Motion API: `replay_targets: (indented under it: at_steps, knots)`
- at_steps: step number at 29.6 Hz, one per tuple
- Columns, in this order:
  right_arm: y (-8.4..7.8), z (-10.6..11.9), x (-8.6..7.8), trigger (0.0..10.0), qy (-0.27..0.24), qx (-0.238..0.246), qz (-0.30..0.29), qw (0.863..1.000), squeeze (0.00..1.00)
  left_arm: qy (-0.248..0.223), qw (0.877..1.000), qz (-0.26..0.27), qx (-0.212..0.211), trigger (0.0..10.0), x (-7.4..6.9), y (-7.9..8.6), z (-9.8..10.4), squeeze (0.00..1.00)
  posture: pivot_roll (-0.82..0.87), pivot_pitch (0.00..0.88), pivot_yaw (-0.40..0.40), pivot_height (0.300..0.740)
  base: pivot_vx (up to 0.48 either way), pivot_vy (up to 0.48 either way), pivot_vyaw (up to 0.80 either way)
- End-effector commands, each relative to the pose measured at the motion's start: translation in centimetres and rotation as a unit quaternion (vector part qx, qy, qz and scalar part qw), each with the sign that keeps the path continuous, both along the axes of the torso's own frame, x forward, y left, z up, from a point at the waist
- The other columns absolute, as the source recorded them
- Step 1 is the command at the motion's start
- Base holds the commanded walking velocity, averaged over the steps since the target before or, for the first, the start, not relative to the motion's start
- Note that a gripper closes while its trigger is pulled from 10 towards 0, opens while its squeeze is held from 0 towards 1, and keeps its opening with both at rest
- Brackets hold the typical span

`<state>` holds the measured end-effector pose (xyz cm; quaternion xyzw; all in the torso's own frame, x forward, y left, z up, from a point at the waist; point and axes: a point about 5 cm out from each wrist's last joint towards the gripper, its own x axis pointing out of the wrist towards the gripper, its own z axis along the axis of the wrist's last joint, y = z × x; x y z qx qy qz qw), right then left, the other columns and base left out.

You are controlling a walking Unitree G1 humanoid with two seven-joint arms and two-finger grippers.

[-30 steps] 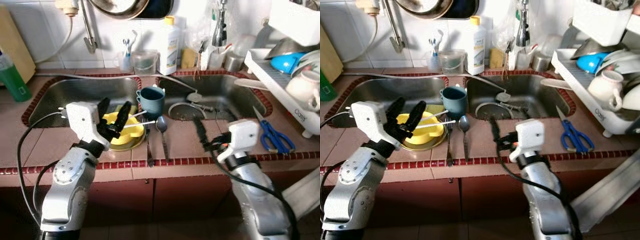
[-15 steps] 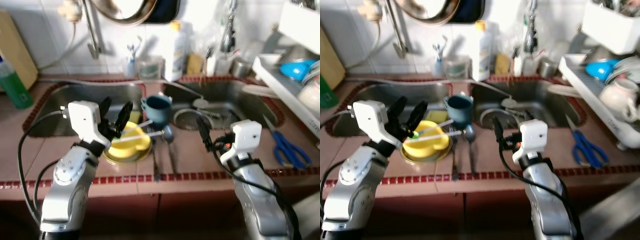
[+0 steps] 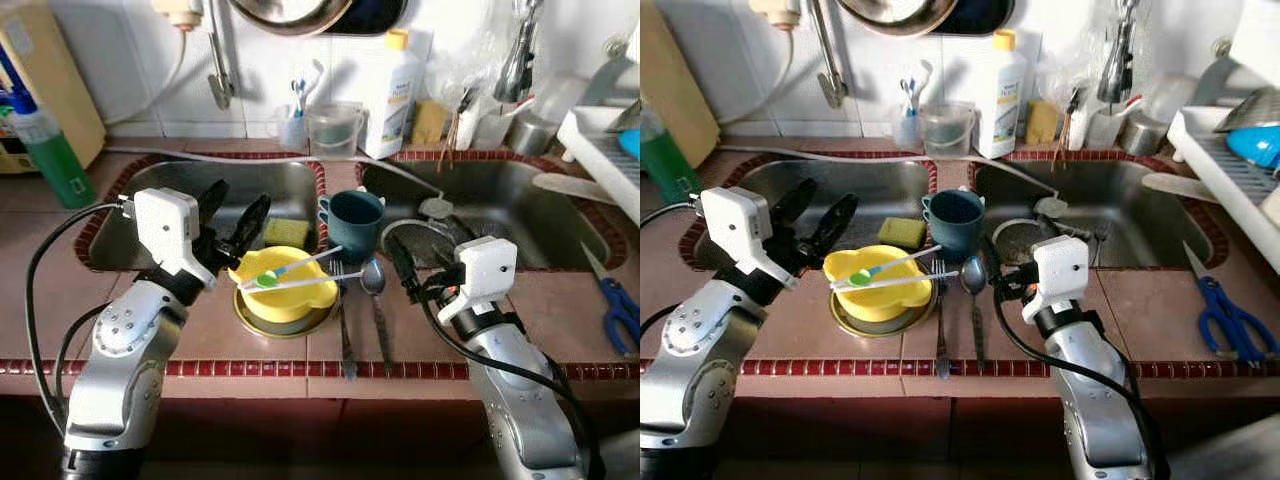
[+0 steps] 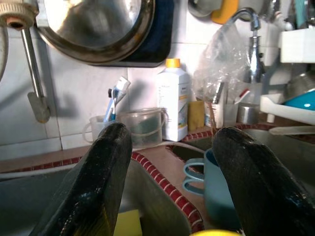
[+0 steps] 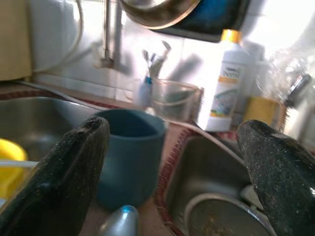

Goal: Kitchen organization

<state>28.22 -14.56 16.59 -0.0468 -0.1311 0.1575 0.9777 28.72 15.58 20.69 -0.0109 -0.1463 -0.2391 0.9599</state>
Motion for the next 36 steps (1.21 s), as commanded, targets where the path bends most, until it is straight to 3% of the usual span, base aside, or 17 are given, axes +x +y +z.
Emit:
replay_targets:
  at_steps: [1,10,15,16,18,24,28,32,36]
  knots:
    - [-0.8,1.0,0.3,10.0,-0.011,-0.003,-0.004,1.0,0.0,-0.012,1.0,-0.006,0.013,10.0,0.3,-0.1,0.6,0.0,-0.07,0.048,0.009,0.703,0.0,0.0,0.0]
    - [-2.6,3.1,1.1,10.0,-0.031,0.05,-0.051,0.997,0.0,-0.012,1.0,-0.024,0.017,10.0,0.3,-0.8,0.4,0.0,-0.08,0.043,0.013,0.703,0.0,0.0,0.0]
    - [-3.5,3.9,1.8,10.0,-0.025,0.142,-0.082,0.986,0.0,-0.008,0.999,-0.036,0.025,10.0,0.3,-1.1,0.3,0.0,-0.08,0.039,0.017,0.703,0.0,0.0,0.0]
    - [-3.7,4.0,2.2,10.0,-0.018,0.178,-0.087,0.98,0.0,-0.013,0.998,-0.048,0.035,10.0,0.2,-1.4,0.3,0.0,-0.08,0.038,0.021,0.703,0.0,0.0,0.0]
    - [-3.7,4.0,2.2,10.0,-0.018,0.178,-0.087,0.98,0.0,-0.013,0.998,-0.048,0.035,10.0,0.2,-1.4,0.3,0.0,-0.08,0.038,0.021,0.703,0.0,0.0,0.0]
    - [-3.8,4.4,3.5,10.0,-0.009,0.248,-0.098,0.964,0.0,-0.016,0.995,-0.081,0.059,10.0,-0.1,-2.4,0.3,0.0,-0.08,0.042,0.033,0.703,0.0,0.0,0.0]
    - [-3.6,4.9,4.9,10.0,0.01,0.322,-0.101,0.941,0.0,-0.017,0.991,-0.112,0.07,10.0,-0.8,-3.3,0.1,0.0,-0.08,0.061,0.039,0.703,0.0,0.0,0.0]
    - [-3.4,4.8,5.7,10.0,0.023,0.351,-0.103,0.93,0.0,-0.019,0.991,-0.113,0.068,10.0,-0.9,-3.5,0.3,0.0,-0.07,0.07,0.042,0.703,0.0,0.0,0.0]
    - [-2.5,4.7,6.6,10.0,0.058,0.344,-0.111,0.93,0.0,-0.019,0.991,-0.111,0.066,10.0,-1.0,-3.4,0.4,0.0,-0.07,0.076,0.039,0.703,0.0,0.0,0.0]
